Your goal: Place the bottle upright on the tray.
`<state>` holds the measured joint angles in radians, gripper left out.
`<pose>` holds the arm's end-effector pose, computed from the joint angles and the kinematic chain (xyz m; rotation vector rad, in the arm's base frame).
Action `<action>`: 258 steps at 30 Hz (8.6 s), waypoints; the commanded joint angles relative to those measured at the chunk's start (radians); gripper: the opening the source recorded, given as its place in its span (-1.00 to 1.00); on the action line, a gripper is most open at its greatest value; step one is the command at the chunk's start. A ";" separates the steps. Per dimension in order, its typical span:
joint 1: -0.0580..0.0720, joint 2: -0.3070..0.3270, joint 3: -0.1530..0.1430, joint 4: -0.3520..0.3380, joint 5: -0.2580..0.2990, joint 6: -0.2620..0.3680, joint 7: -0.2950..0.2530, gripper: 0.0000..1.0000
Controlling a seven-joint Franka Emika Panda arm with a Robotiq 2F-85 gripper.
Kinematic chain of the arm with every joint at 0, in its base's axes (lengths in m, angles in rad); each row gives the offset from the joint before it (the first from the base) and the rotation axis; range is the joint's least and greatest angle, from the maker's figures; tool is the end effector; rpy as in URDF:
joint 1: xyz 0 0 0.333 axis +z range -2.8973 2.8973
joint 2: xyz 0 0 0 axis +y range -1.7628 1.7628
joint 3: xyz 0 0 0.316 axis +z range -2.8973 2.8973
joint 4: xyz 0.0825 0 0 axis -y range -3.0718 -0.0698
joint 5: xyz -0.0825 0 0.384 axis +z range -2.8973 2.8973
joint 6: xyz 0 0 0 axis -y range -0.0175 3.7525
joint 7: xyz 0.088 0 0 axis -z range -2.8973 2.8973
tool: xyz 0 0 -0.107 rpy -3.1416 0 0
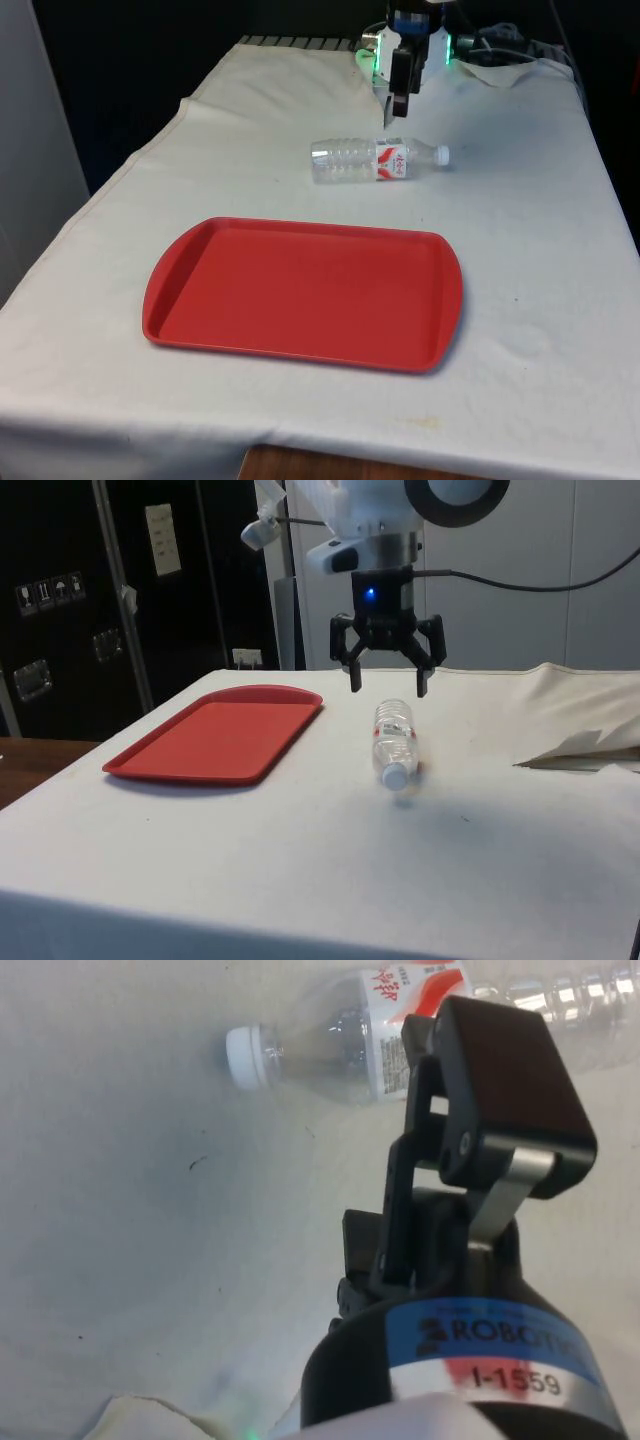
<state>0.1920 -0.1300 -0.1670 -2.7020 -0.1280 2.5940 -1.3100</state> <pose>0.4073 0.0145 0.2724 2.3195 2.0442 -0.0163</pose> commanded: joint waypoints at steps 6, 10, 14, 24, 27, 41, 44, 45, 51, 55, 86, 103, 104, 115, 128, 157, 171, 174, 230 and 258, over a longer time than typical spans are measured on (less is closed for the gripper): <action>-0.001 0.003 0.000 -0.004 -0.008 0.023 -0.025 1.00; -0.001 0.004 0.000 -0.005 -0.008 0.025 -0.054 1.00; -0.001 0.005 0.000 -0.005 -0.008 0.027 -0.078 1.00; 0.000 0.015 0.000 -0.008 -0.007 0.043 -0.137 1.00; 0.000 0.019 0.000 -0.008 -0.007 0.048 -0.154 1.00; 0.000 0.037 0.000 -0.009 -0.006 0.067 -0.232 1.00; 0.000 0.041 0.000 -0.010 -0.006 0.072 -0.248 1.00; 0.000 0.045 0.000 -0.010 -0.007 0.078 -0.259 1.00; 0.000 0.054 0.000 -0.010 -0.006 0.086 -0.284 1.00; 0.000 0.062 0.000 -0.009 -0.006 0.092 -0.304 1.00; -0.011 0.095 -0.033 -0.001 -0.013 0.101 -0.364 1.00; -0.006 0.153 -0.036 0.040 0.000 0.105 -0.382 1.00; -0.007 0.155 -0.038 0.041 -0.016 0.113 -0.374 1.00; -0.008 0.164 -0.039 0.043 -0.030 0.114 -0.369 1.00; -0.003 0.163 -0.027 0.041 -0.058 0.100 -0.346 1.00; 0.011 0.164 0.012 0.071 -0.371 0.018 -0.046 1.00; 0.014 0.165 0.044 0.084 -0.484 -0.030 0.079 1.00; 0.014 0.165 0.051 0.087 -0.508 -0.041 0.105 1.00; 0.023 0.297 0.133 0.148 -0.918 -0.226 0.595 1.00; 0.024 0.337 0.150 0.167 -0.942 -0.311 0.677 1.00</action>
<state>0.2160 0.2090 -0.0150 -2.5330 -1.0720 2.2750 -0.6260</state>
